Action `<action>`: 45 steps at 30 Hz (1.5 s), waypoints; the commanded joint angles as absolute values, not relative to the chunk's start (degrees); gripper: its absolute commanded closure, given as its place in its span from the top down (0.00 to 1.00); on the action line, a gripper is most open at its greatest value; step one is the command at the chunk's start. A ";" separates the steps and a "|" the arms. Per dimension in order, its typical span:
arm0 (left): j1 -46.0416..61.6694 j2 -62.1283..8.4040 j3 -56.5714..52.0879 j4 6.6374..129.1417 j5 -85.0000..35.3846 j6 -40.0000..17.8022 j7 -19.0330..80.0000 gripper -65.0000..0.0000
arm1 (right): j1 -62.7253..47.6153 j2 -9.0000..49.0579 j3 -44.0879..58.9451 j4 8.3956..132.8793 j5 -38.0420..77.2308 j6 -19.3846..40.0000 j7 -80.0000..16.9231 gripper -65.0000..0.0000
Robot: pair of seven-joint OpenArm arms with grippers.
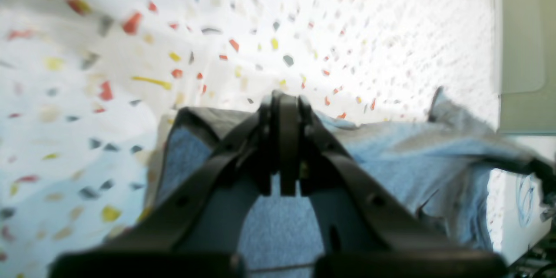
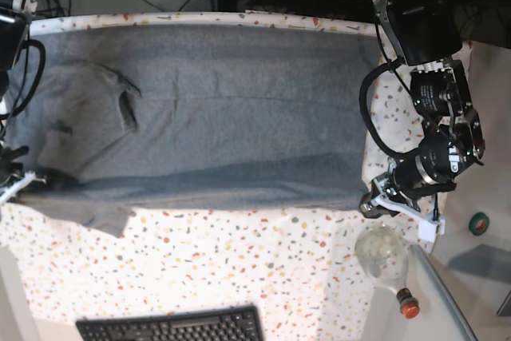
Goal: Layout the t-shirt on the table in an organized manner, then fold the t-shirt properly
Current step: 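Lift the held edge and fold it over toward the shirt's opposite edge, then lower the folded edge onto the shirt and release both grippers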
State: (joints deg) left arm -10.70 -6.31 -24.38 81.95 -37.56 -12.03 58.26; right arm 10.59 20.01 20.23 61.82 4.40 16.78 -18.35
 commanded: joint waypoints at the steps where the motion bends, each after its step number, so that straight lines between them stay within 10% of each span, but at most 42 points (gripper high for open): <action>1: -11.12 -6.81 -25.01 84.18 -38.55 -12.35 58.51 0.00 | 11.21 21.32 20.62 63.52 4.70 16.57 -17.89 0.00; 45: 13.14 -6.29 -28.18 96.57 -42.24 -12.70 65.01 0.00 | -6.02 18.86 31.34 77.41 4.62 16.57 -29.58 0.00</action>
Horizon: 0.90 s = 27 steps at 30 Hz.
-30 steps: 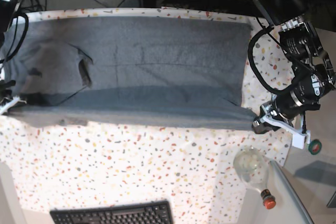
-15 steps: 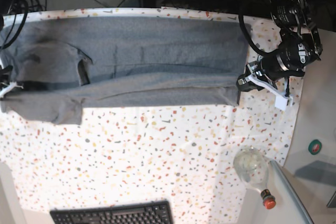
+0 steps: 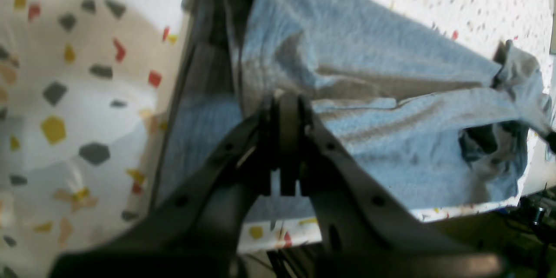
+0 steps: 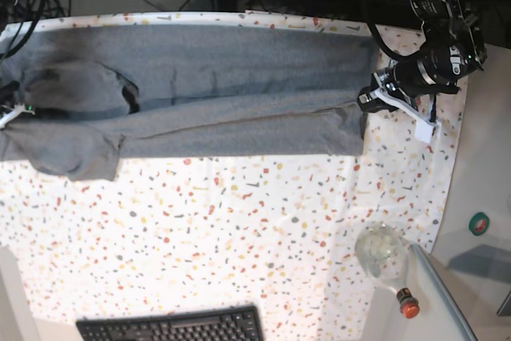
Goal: Layout the t-shirt on the table in an organized manner, then fold the t-shirt properly
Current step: 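Lower the folded edge onto the shirt and release both grippers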
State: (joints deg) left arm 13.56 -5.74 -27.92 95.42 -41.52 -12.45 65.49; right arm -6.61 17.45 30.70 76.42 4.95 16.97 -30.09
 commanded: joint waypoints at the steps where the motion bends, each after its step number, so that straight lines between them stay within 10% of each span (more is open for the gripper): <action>1: 13.14 -6.37 -28.35 96.57 -42.24 -12.70 65.01 0.00 | -6.11 18.86 31.25 77.76 4.62 16.57 -30.20 0.00; 27: 12.44 -6.90 -28.09 96.13 -35.65 -12.70 64.92 0.00 | -11.65 15.25 31.60 81.36 4.53 16.57 -33.36 0.00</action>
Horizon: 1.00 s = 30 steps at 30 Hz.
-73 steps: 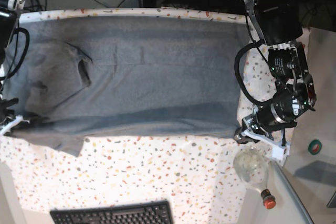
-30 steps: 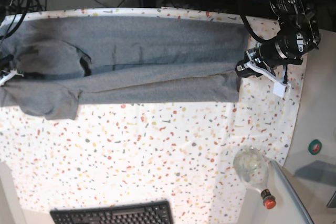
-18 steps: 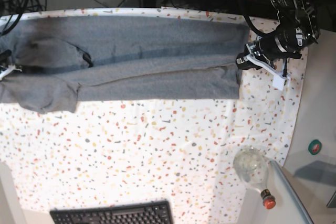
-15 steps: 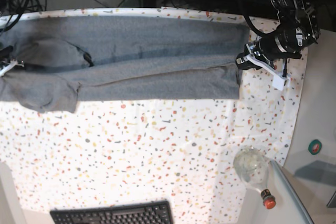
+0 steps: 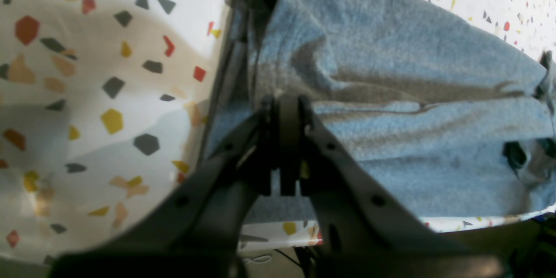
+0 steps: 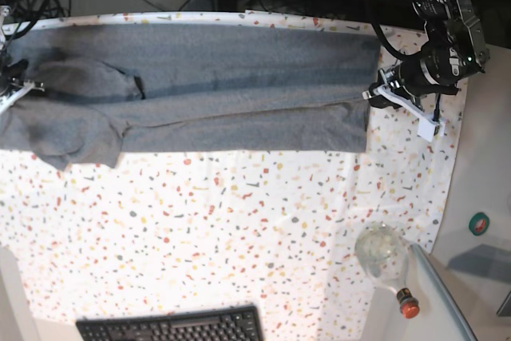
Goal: Layout the t-shirt on the table in an organized manner, then fold the t-shirt properly
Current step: 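Lower the folded edge onto the shirt and release both grippers, then move both grippers to the ends of the folded grey strip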
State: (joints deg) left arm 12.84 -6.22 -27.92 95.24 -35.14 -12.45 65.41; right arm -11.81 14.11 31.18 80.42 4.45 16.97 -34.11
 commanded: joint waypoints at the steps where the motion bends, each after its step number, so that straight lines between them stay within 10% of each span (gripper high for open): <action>1: 12.44 -6.90 -28.09 96.13 -35.65 -12.70 64.92 0.00 | -11.82 15.25 31.60 81.36 4.53 16.57 -33.36 0.00; 10: 12.35 -7.16 -24.57 96.13 -35.38 -12.70 64.92 0.00 | -10.77 15.08 33.27 79.08 4.62 16.40 -36.88 0.03; 15: 12.35 -7.08 -24.92 96.57 -35.38 -12.44 64.92 0.00 | -11.21 12.35 36.88 84.09 4.70 16.40 -37.58 0.50; 21: 12.09 -7.08 -31.16 96.66 -35.56 -12.62 64.84 0.51 | -11.12 10.07 39.16 90.51 4.88 16.57 -37.32 0.51; 30: 11.74 -7.08 -46.55 96.66 -35.82 -19.03 64.92 0.53 | 6.55 13.67 30.46 74.59 4.62 16.57 -37.32 0.52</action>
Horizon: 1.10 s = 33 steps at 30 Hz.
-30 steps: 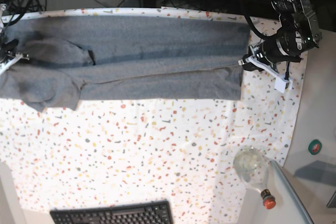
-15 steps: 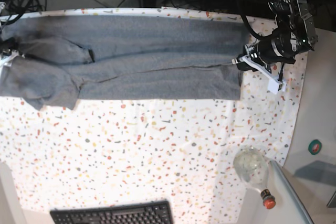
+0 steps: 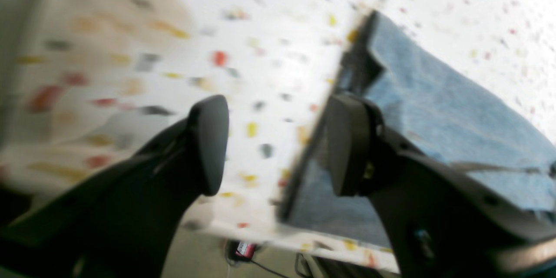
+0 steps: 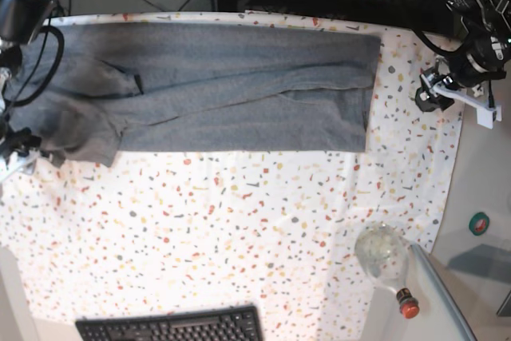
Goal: Layout the t-shirt on the table in an organized manner, then fold the t-shirt properly
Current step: 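Move both grippers to the ends of the folded grey strip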
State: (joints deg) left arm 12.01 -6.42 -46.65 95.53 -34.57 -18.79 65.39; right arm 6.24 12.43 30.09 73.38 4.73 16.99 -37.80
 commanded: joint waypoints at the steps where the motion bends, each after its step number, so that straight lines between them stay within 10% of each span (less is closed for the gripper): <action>1: 11.82 -7.08 -47.78 96.66 -35.65 -20.44 64.92 0.53 | 8.84 14.46 28.88 70.73 4.62 16.57 -37.32 0.52; 16: 14.20 -8.22 -53.23 96.13 -35.38 -23.25 64.92 0.53 | 19.38 16.92 20.53 47.34 4.53 16.31 -33.63 0.49; 20: 14.20 -8.22 -53.23 96.13 -35.38 -23.25 64.92 0.53 | 19.38 16.92 20.97 47.78 4.70 16.31 -33.63 0.00; 24: 14.20 -8.22 -53.14 96.13 -35.38 -23.25 64.92 0.52 | 19.21 17.01 21.05 47.96 4.88 16.31 -33.71 0.00; 33: 13.67 -8.31 -52.88 96.04 -35.38 -23.25 64.92 0.52 | 6.46 13.76 23.69 76.26 4.70 16.31 -43.82 0.00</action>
State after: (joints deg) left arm 13.82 -7.31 -52.62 95.26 -34.61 -22.81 65.63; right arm 5.54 12.49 23.22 75.26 4.75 16.34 -44.84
